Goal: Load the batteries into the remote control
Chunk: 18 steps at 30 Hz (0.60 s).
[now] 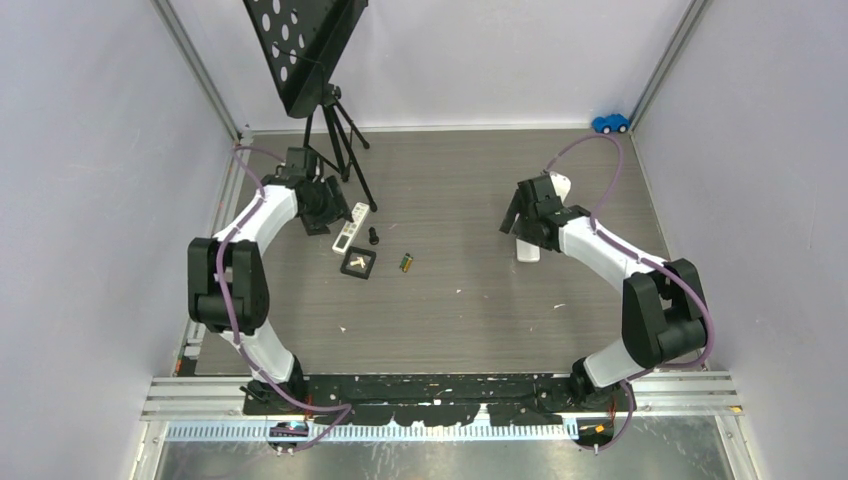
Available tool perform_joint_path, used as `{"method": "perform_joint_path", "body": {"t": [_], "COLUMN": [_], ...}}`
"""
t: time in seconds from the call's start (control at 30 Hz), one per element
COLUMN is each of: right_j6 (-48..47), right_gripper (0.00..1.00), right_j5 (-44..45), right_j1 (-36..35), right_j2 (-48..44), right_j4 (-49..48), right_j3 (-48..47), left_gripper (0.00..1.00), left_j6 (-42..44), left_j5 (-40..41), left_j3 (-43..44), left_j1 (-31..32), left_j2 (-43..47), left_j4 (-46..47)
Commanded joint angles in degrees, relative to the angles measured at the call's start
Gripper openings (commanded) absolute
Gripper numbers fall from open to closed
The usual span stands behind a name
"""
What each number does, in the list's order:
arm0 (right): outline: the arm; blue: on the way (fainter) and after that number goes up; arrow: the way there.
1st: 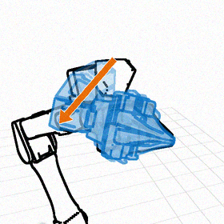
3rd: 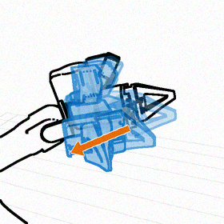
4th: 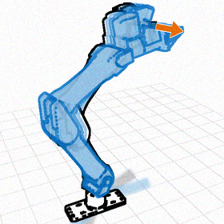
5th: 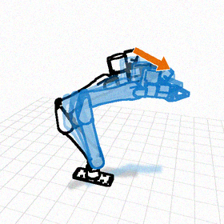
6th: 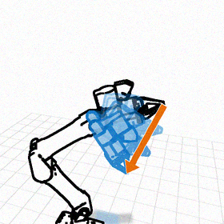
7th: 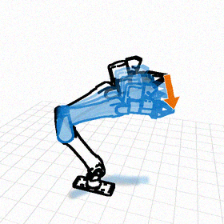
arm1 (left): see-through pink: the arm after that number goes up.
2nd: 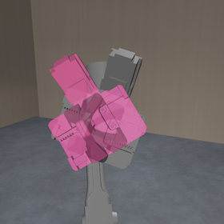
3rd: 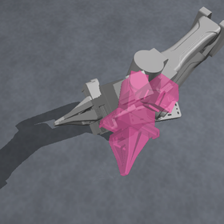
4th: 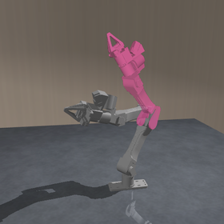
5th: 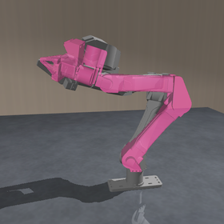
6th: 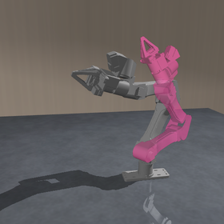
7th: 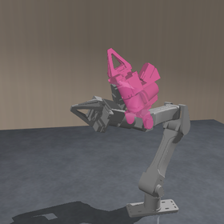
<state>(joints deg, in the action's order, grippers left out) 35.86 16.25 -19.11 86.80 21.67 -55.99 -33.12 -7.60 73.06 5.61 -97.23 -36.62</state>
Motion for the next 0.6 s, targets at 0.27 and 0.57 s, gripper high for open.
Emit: {"method": "perform_joint_path", "body": {"t": [0.27, 0.57], "right_j6": [2.12, 2.47], "right_gripper": [0.75, 0.75], "right_j5": [-5.24, -6.17], "right_j1": [0.13, 0.15], "right_j2": [-2.96, -1.11], "right_j4": [-2.69, -3.48], "right_j3": [4.08, 4.55], "left_gripper": [0.73, 0.71], "left_j6": [8.36, 10.05], "left_j5": [7.08, 7.13], "left_j3": [-1.51, -2.71], "left_j1": [3.06, 4.5], "left_j2": [-7.81, -10.45], "left_j4": [16.67, 17.62]}}
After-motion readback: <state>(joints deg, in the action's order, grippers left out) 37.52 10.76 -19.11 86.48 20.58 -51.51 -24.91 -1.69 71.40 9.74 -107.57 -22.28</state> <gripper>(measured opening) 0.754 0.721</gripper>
